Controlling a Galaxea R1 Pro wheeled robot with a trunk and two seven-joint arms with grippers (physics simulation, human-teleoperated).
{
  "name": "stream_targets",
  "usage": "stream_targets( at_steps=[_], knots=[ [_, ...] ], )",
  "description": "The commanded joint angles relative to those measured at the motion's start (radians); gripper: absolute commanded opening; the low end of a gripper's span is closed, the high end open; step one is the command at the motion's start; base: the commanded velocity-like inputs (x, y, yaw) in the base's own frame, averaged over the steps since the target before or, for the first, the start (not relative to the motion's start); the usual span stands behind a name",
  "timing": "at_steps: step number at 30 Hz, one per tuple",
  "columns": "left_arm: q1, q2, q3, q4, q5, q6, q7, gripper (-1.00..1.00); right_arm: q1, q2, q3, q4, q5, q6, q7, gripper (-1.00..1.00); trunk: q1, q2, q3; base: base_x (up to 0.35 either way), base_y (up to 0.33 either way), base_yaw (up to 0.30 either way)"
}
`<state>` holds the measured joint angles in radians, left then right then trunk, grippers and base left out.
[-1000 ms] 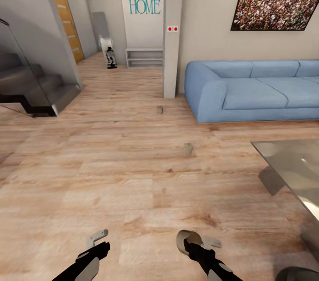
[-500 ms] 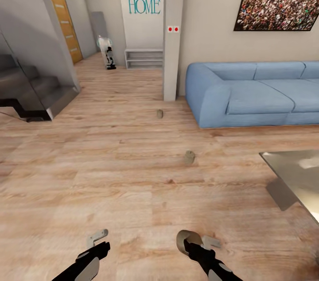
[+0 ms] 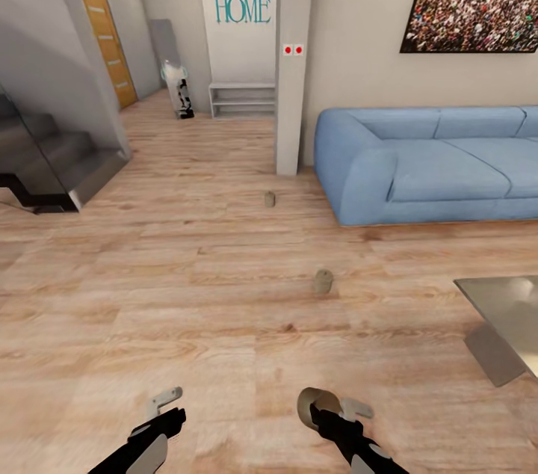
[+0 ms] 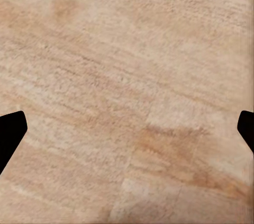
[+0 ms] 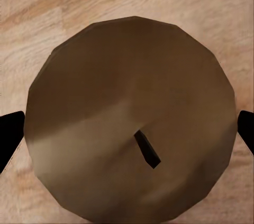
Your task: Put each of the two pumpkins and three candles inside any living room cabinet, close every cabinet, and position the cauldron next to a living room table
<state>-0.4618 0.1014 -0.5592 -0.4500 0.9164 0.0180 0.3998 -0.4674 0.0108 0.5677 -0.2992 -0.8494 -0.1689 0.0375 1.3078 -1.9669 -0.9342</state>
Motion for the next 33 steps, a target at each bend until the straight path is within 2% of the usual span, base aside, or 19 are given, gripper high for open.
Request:
stream_targets(
  at_steps=[1,11,33],
  knots=[
    [0.0,0.001,-0.008,-0.002,0.006,0.002,0.008,1.0,-0.001,0.0,0.006,0.002,-0.01,-0.006,0.004,-1.0,0.0,0.0,-0.001,0.327,0.0,0.0],
    [0.0,0.001,-0.007,-0.002,0.006,0.002,0.008,1.0,-0.001,0.0,0.006,0.0,-0.008,-0.007,0.004,-1.0,0.0,0.0,-0.001,0.324,0.039,0.0],
    [0.0,0.002,-0.007,-0.002,0.006,0.002,0.008,1.0,-0.001,0.0,0.006,0.0,-0.004,-0.008,0.004,-1.0,0.0,0.0,-0.001,0.273,0.159,0.0]
  ],
)
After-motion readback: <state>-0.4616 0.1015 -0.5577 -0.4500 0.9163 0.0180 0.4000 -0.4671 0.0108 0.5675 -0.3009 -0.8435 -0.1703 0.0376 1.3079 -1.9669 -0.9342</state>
